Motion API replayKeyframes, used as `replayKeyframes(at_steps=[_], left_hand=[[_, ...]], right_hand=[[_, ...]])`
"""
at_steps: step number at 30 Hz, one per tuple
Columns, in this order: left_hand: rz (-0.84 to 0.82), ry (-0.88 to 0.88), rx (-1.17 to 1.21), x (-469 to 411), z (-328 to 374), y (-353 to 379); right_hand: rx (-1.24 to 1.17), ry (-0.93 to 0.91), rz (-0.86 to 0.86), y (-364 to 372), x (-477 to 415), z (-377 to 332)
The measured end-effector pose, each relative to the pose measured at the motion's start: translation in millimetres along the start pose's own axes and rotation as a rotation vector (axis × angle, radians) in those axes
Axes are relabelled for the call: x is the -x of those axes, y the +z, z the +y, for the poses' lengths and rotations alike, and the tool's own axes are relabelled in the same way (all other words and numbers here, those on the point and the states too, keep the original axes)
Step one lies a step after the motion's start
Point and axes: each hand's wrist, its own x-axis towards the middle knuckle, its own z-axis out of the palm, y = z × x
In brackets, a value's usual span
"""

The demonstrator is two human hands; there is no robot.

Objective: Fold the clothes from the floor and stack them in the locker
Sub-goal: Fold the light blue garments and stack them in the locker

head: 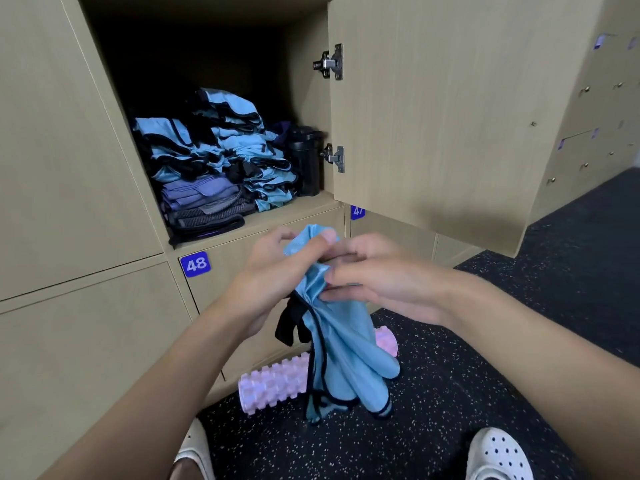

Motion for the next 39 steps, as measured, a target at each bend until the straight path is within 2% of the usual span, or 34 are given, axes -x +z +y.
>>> replayKeyframes(at_steps=[2,5,8,9,13,14,18,20,23,26,29,31,34,36,39], left_hand=[[0.007,0.027,0.043,0.7,-2.1,-3.8],[0.063,0.013,0.228,0.3,1.0,-9.3],[0.092,-0.001,0.323,0.3,8.3,-13.9],[0.098,-0.014,0.351,-0.4,10.2,-16.1],[0.075,-0.069,0.445,-4.4,16.6,-27.6],[0.077,-0.087,0.454,-6.0,16.9,-30.2],[0.094,-0.168,0.561,-0.7,14.4,-29.6],[0.018,-0.178,0.557,5.3,11.0,-23.1],[-0.05,-0.093,0.489,10.7,2.9,-13.3],[0.006,-0.01,0.51,11.1,2.7,-14.0],[0.08,-0.066,0.581,8.9,6.8,-19.1],[0.058,-0.153,0.585,6.7,8.3,-23.1],[-0.097,-0.31,0.528,4.8,8.7,-27.6],[-0.137,-0.366,0.466,7.5,12.1,-27.3],[-0.106,-0.263,0.309,6.7,11.6,-25.5]], right_hand=[[-0.075,-0.034,-0.075,-0.1,1.5,-1.1],[-0.134,-0.086,0.058,-2.5,-0.1,-2.8],[0.158,-0.195,0.318,-4.9,-2.1,-1.5],[0.241,-0.208,0.337,-6.9,-2.9,0.5],[0.221,-0.07,-0.007,-11.4,-2.8,17.3],[0.207,-0.071,-0.033,-10.2,-3.3,20.6],[0.135,-0.133,0.161,-3.2,-4.9,19.4],[0.064,-0.17,0.254,0.2,-3.8,15.0],[0.031,-0.202,0.321,-1.1,-4.2,11.9],[0.022,-0.187,0.192,-6.7,-2.7,9.7],[0.041,-0.161,0.017,-13.7,-1.3,5.9],[0.141,-0.17,0.003,-16.0,-1.7,3.2],[0.338,-0.224,0.061,-13.7,-1.1,-0.4],[0.463,-0.272,0.144,-11.4,0.2,-2.0],[0.522,-0.321,0.266,-13.2,-0.1,-0.7]])
